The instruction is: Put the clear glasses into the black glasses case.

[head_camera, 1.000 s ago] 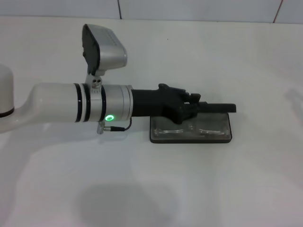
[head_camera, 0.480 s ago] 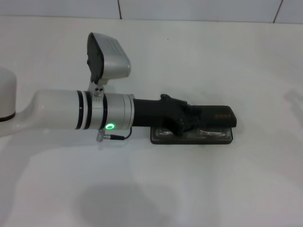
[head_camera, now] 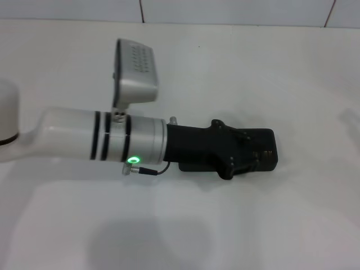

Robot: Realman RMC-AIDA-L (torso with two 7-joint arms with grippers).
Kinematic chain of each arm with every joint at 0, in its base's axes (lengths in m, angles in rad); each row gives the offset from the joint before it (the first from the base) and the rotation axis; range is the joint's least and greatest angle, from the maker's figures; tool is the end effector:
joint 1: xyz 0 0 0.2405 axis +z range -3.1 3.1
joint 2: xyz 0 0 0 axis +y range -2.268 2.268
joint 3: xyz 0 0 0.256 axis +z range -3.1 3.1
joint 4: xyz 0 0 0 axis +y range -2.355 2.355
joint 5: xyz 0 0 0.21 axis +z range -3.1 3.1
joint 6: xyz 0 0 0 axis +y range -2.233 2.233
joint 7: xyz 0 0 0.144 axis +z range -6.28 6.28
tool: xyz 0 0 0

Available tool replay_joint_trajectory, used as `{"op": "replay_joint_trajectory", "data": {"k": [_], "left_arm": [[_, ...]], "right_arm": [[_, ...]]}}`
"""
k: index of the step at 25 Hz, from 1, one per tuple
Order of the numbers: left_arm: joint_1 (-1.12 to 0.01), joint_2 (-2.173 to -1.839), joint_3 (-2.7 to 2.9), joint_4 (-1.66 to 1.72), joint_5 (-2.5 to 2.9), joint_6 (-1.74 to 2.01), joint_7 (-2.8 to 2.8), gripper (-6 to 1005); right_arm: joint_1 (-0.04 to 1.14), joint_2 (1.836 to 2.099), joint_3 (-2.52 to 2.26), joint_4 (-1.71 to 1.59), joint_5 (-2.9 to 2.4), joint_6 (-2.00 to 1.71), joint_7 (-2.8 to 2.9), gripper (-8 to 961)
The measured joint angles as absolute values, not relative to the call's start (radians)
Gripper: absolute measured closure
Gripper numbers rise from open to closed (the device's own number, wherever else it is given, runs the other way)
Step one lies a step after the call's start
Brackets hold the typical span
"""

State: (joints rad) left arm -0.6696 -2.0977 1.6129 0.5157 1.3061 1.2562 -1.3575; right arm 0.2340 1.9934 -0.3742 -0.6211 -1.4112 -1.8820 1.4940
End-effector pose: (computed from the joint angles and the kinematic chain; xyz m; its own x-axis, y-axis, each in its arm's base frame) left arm -0.1632 0.3218 -0.1105 0.8377 0.2854 0.4657 0.2727 -0.9573 0.0963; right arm 0.3194 0.2486 0.1372 0.2769 -0.0439 -0.9599 -0.7033 -0.6899 -0.1713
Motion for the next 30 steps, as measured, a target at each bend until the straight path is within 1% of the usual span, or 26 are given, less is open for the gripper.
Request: {"op": "replay_joint_trajectory", "data": {"k": [5,7,9,12,13,19,21,22,24,26,30], "left_arm": [[-0.508,-2.079,1.550,0.785,1.294,1.426,-1.450,729],[-0.478,-2.069,1.488,0.829,1.295,1.531,-1.476,729],[-0.459,-2.053,1.406,0.838,1.299,1.669,-1.483,693],[-0.446,-2.024,1.305,0.823,1.324,1.818,-1.481,640],[-0.441,-2.007,1.262,0.811,1.339,1.860,-1.482,620],[-0.416,-1.929,1.183,0.705,1.361,1.936,-1.484,503],[-0.414,-1.913,1.183,0.678,1.384,1.942,-1.476,455],[-0.412,-1.912,1.183,0.673,1.402,1.945,-1.469,428],[-0.410,-1.914,1.179,0.670,1.433,1.948,-1.447,372],[-0.409,-1.920,1.178,0.670,1.444,1.948,-1.428,317],[-0.407,-1.922,1.166,0.654,1.446,1.949,-1.412,323]], "right_arm": [[0.245,1.991,-0.376,-0.621,-1.493,-1.893,1.480,666],[0.258,1.992,-0.390,-0.621,-1.549,-1.915,1.449,663],[0.274,1.996,-0.435,-0.622,-1.594,-1.938,1.403,661],[0.303,2.013,-0.580,-0.614,-1.612,-1.952,1.311,656],[0.312,2.018,-0.630,-0.606,-1.610,-1.951,1.289,655],[0.432,2.025,-0.811,-0.452,-1.601,-1.943,1.184,647],[0.476,2.027,-0.828,-0.400,-1.598,-1.949,1.163,548],[0.493,2.028,-0.836,-0.381,-1.595,-1.951,1.157,499],[0.524,2.028,-0.856,-0.348,-1.587,-1.953,1.152,400],[0.538,2.028,-0.867,-0.338,-1.584,-1.955,1.153,323],[0.552,2.028,-0.892,-0.338,-1.581,-1.963,1.161,169]]}}
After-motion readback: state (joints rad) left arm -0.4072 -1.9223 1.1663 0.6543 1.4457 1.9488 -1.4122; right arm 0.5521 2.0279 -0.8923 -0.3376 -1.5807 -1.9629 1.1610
